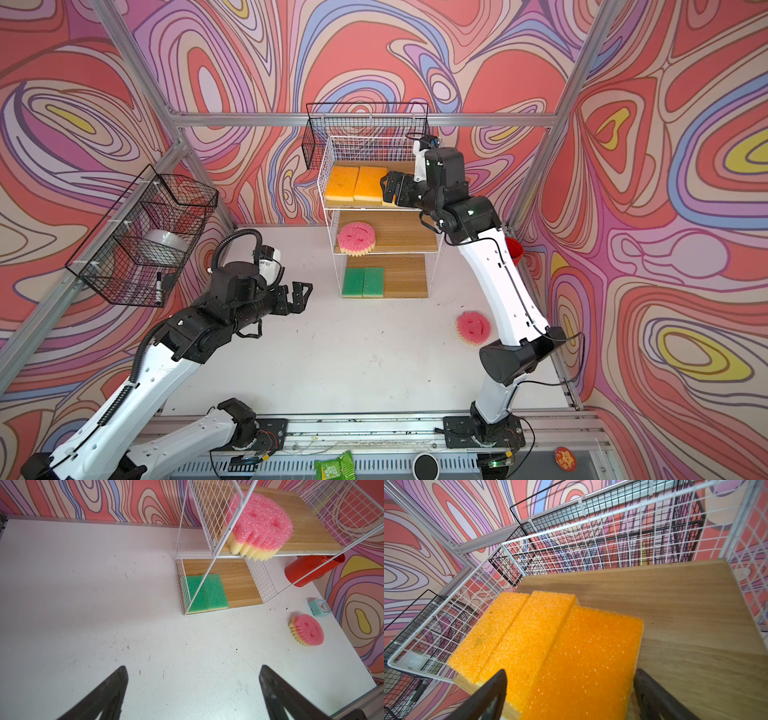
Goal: Arrange cleaning sponges on a shelf
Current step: Move several cleaning sponges from the shelf.
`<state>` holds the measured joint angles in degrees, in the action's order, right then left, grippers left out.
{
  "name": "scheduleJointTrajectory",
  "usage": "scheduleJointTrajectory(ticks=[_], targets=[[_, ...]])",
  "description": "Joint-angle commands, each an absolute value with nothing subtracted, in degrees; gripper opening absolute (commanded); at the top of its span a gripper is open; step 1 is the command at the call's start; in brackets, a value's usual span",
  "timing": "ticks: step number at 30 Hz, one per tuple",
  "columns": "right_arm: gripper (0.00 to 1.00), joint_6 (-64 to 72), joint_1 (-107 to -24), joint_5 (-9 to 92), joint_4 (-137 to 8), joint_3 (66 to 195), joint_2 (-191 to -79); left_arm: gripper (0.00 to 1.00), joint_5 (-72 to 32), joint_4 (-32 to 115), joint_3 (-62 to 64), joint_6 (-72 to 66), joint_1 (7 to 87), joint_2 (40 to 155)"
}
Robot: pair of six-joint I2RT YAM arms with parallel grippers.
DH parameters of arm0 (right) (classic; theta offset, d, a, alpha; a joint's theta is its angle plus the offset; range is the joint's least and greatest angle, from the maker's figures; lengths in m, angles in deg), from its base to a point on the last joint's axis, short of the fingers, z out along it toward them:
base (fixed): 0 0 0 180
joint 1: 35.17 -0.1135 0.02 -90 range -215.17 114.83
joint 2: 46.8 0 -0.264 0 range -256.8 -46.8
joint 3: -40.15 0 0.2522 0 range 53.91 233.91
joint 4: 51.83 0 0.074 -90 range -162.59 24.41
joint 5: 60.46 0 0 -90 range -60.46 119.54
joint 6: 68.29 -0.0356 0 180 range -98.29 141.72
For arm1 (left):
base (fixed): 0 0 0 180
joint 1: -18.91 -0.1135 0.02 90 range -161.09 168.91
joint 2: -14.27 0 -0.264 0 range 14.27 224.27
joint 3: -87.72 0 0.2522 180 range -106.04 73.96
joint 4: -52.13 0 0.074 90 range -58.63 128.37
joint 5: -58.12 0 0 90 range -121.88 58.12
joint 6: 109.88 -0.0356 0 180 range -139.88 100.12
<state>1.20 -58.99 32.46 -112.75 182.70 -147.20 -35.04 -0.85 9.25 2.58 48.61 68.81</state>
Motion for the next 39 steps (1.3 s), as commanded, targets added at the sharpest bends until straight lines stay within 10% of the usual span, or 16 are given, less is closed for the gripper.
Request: scheduleJointTrajectory(ticks=[1, 16, 22, 28, 39], targets=[[0.98, 2.71, -59.37, 31.17, -112.8, 182.53, -146.2, 1.0, -36.16, -1.52, 9.01, 1.23, 48.62, 69.03], [0.98, 5.02, -59.37, 31.79, -110.8, 176.94, -137.3, 1.0, -35.18, -5.2, 3.17, 2.04, 48.7, 69.99], [0.72, 4.36, -59.36, 35.49, -110.51, 169.47, -131.55, 1.0, -34.72, -6.01, 1.56, 2.67, 48.62, 70.56], [0.0, 2.51, -59.38, 37.11, -108.18, 158.75, -123.83, 1.0, -34.52, -5.5, 1.27, 2.71, 48.63, 71.46], [0.0, 0.75, -59.37, 42.9, -104.42, 153.73, -124.02, 1.0, -34.58, -4.82, 1.72, 2.32, 48.64, 72.28]])
